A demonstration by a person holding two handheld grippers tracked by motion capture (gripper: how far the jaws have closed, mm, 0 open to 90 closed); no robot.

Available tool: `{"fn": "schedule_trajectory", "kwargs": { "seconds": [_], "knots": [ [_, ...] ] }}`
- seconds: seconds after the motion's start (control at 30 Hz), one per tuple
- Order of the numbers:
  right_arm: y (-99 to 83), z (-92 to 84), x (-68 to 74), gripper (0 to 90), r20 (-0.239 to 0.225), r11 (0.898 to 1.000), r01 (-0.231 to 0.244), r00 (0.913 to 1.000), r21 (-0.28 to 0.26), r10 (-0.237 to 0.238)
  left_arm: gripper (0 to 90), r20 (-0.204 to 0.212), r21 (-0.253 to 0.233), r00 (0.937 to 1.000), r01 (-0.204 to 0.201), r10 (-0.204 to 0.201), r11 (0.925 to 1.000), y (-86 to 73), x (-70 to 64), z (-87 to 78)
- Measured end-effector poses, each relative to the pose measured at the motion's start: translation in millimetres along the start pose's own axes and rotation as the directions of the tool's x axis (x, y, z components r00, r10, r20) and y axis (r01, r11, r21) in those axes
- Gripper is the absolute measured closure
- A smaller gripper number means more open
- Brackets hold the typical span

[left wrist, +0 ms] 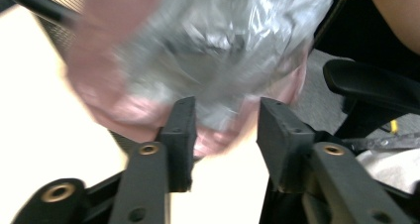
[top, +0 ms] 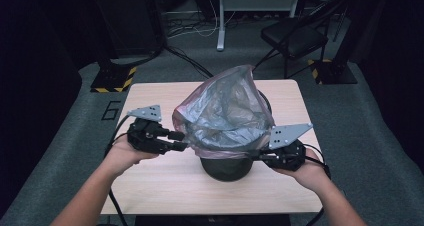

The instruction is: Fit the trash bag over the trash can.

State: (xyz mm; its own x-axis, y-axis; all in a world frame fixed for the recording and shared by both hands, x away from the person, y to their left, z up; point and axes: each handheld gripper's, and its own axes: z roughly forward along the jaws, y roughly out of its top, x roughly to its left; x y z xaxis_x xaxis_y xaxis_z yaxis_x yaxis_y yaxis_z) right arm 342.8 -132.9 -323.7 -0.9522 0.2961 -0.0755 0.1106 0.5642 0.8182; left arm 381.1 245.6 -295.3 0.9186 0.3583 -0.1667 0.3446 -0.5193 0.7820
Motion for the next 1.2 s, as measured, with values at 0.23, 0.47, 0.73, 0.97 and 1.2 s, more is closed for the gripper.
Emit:
{"fn": "schedule_trajectory", "kwargs": {
  "seconds": [0.23,0.47,0.73,0.97,1.2],
  "knots": [
    [-2.0,-0.5,-0.5,89.1,0.002,1.0,-0.012,0.9999,-0.009,0.012,44.7,-0.132,-0.053,0.9912,-0.012,0.005,0.9985,14.2,-4.7,-33.9],
    [-0.6,-0.9,0.0,88.9,0.003,1.0,-0.011,0.9999,-0.006,0.011,30.5,-0.218,-0.06,0.9758,-0.002,-0.011,0.9982,38.3,-2.0,-30.6],
    [-2.0,-1.8,-0.3,88.9,0.005,1.0,-0.013,0.9999,-0.014,0.013,73.7,-0.215,-0.046,0.9759,-0.049,0.038,0.9978,55.8,5.2,-15.1],
    [-6.3,-2.6,1.1,89.2,-0.003,1.0,-0.011,0.9999,-0.021,0.011,86.5,-0.305,-0.003,0.9524,0.002,-0.003,1.0,55.3,31.6,1.4],
    [-11.2,-3.5,0.9,89.4,-0.011,1.0,-0.021,0.9997,-0.021,0.021,87.5,-0.343,-0.029,0.932,0.114,-0.117,0.9931,42.7,62.1,14.6]
  ]
}}
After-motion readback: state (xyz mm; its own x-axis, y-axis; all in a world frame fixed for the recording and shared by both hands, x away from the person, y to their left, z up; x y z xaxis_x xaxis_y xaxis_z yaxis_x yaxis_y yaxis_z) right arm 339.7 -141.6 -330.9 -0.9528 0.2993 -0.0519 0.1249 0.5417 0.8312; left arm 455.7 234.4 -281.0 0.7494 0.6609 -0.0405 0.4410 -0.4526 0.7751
